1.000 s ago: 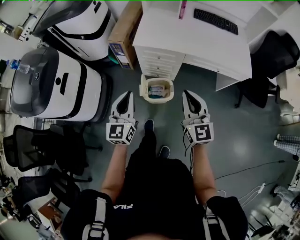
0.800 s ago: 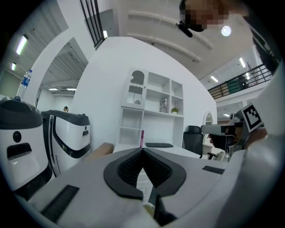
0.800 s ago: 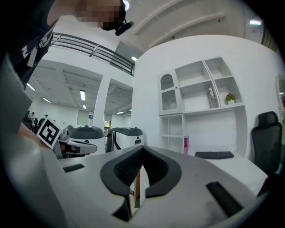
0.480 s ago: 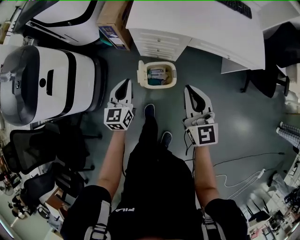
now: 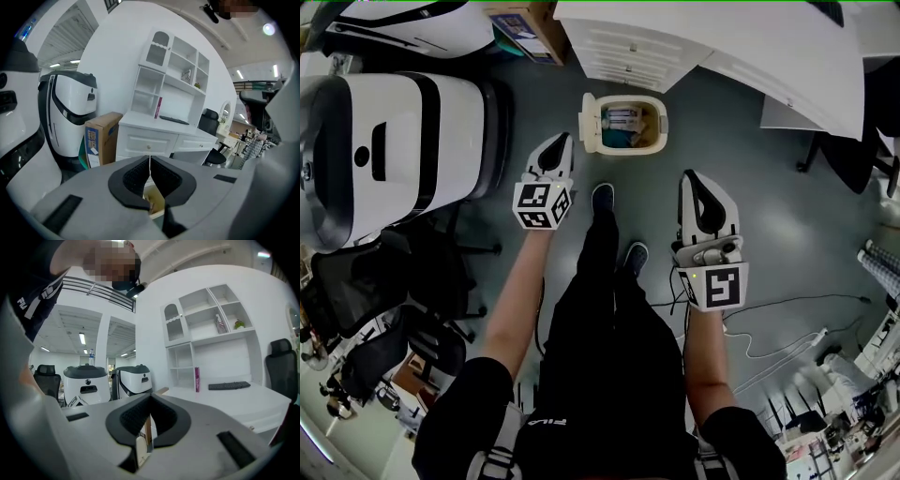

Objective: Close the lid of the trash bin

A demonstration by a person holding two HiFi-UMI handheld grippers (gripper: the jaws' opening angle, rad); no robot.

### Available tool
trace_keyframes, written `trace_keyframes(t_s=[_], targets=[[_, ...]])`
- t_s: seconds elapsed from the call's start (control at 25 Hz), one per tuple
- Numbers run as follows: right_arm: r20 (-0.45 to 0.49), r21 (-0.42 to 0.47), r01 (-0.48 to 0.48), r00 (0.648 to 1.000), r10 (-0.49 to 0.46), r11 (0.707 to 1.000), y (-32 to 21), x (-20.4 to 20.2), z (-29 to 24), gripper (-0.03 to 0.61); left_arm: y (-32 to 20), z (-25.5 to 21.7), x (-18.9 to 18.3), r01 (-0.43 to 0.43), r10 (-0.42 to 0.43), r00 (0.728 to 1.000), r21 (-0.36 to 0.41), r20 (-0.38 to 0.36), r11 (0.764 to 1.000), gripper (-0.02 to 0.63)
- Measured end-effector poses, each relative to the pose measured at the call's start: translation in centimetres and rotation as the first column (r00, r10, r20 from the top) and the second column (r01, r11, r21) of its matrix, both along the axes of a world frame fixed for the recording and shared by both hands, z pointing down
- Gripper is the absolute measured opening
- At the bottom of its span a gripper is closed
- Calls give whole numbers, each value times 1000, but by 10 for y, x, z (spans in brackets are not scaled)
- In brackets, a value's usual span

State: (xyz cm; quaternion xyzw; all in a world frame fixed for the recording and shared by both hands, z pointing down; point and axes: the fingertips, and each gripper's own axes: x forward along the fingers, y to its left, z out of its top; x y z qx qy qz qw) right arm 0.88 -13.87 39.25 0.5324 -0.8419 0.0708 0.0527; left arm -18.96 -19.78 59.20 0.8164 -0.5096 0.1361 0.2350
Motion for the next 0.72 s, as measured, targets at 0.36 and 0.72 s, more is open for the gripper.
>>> trace_keyframes(t_s=[0.36,0.72], targets=[[1,-59,6,1000,-6,998,-5,-8,59,5,-16,102,12,-63,68,997,-145,36,987,253],[-15,-99,13,1000,-15,995,1,-6,106,5,-20,178,23,-84,103,993,-251,65,964,255]])
